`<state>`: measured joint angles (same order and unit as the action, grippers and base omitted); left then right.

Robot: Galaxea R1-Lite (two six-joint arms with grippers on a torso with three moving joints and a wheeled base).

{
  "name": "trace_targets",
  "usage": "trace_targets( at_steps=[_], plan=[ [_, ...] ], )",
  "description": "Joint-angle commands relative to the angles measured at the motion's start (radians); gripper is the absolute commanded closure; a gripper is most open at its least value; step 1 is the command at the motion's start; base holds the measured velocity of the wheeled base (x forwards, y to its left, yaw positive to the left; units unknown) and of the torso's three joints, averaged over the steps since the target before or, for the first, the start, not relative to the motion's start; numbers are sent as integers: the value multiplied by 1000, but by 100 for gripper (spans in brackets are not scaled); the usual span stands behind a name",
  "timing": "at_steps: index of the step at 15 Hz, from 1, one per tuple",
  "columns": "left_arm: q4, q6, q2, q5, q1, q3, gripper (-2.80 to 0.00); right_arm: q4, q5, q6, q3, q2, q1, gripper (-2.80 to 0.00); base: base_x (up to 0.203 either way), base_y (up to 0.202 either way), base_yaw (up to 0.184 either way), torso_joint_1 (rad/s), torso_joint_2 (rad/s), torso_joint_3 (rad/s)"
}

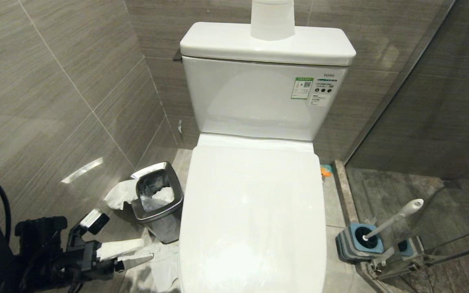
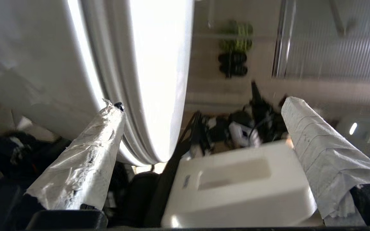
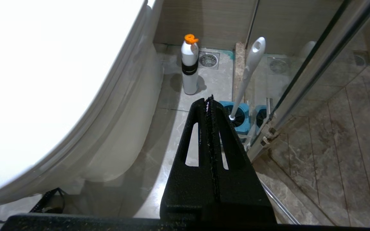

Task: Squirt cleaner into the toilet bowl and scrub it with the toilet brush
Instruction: Use the left hand to lift the toilet lid slightly

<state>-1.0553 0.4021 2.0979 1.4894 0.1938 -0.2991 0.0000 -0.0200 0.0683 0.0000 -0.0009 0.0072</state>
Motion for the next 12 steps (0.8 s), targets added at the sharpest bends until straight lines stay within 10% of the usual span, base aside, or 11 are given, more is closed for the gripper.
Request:
trace_targets(
  at_steps=[1,12],
  plan=[
    [4,-173,18,30,-1,18,-280,0,0,1,0,1,0,0,0,0,0,0,0,0],
    [4,-197,88,26,4,12,-280,0,0,1,0,1,0,0,0,0,0,0,0,0]
  ],
)
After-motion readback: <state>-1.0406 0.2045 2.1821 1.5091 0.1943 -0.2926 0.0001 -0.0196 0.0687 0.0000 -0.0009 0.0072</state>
